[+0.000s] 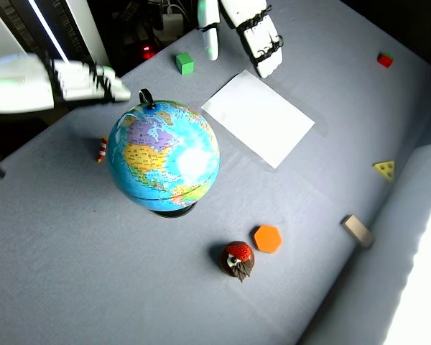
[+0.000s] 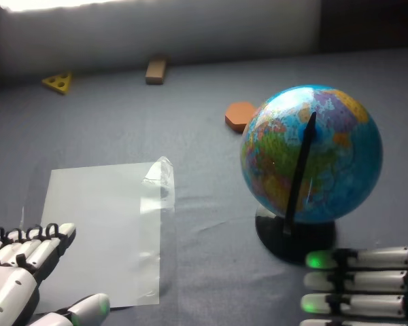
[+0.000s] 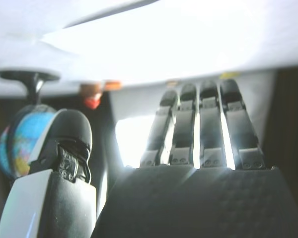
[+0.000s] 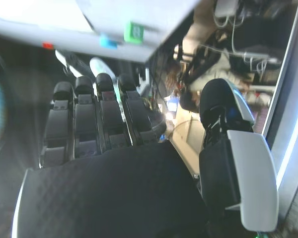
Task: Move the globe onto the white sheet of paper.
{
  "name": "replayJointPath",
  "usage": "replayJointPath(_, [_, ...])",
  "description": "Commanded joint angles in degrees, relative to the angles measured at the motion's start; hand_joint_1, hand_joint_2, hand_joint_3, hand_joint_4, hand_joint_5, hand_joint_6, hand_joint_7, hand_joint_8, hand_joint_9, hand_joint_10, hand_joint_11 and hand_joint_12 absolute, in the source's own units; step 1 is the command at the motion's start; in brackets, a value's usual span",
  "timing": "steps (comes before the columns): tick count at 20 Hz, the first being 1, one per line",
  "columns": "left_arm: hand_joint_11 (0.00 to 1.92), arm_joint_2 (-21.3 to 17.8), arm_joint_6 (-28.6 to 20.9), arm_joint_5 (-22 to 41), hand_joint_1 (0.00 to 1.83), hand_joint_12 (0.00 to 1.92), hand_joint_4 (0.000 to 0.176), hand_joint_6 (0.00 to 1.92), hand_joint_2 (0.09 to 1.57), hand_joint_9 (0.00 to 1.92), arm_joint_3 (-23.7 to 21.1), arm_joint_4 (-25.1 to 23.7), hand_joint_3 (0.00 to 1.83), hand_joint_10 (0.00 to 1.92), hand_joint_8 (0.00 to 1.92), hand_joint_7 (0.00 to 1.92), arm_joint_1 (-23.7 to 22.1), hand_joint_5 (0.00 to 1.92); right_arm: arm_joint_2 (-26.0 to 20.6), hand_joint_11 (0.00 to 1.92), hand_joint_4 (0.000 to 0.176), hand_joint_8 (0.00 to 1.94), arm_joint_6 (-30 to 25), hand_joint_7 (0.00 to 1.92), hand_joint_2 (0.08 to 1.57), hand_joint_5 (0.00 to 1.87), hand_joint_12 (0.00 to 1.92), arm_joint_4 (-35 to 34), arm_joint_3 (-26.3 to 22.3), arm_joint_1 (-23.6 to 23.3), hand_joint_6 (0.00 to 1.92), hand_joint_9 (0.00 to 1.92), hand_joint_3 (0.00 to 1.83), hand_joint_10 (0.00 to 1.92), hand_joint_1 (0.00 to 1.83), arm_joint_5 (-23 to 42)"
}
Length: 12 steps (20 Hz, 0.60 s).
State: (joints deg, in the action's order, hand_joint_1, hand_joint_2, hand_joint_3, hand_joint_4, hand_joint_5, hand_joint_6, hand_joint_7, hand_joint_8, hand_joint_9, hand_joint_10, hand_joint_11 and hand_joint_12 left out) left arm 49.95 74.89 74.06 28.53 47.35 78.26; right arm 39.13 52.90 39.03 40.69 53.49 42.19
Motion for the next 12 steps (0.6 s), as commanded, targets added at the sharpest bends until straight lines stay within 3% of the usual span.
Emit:
replayJointPath(1, [0.00,0.39,-0.36,6.02,0.00,0.24,0.000,0.00,1.22,0.10,0.43,-2.31,0.00,0.00,0.00,0.08,0.08,0.02,0.57,0.00,0.000,0.00,-0.78,0.08,1.21,0.06,0.00,0.44,0.31,0.12,0.01,0.06,0.03,0.01,0.00,5.42])
replayJointPath(7, [0.00,3.06,-1.15,4.90,0.00,0.22,0.000,0.00,1.22,0.09,2.93,-4.39,0.00,0.00,0.00,0.08,-0.07,0.02,1.96,0.00,0.000,0.00,-5.83,0.08,1.22,0.05,0.00,6.19,7.22,0.92,0.01,0.06,0.03,0.01,0.00,5.22])
replayJointPath(12, [0.00,3.84,-0.89,3.17,0.00,0.23,0.000,0.00,1.22,0.09,4.27,-4.74,0.00,0.00,0.00,0.08,-0.25,0.02,4.32,0.00,0.000,0.00,-11.77,0.08,1.22,0.05,0.00,13.11,15.82,0.78,0.01,0.06,0.02,0.01,0.00,11.03])
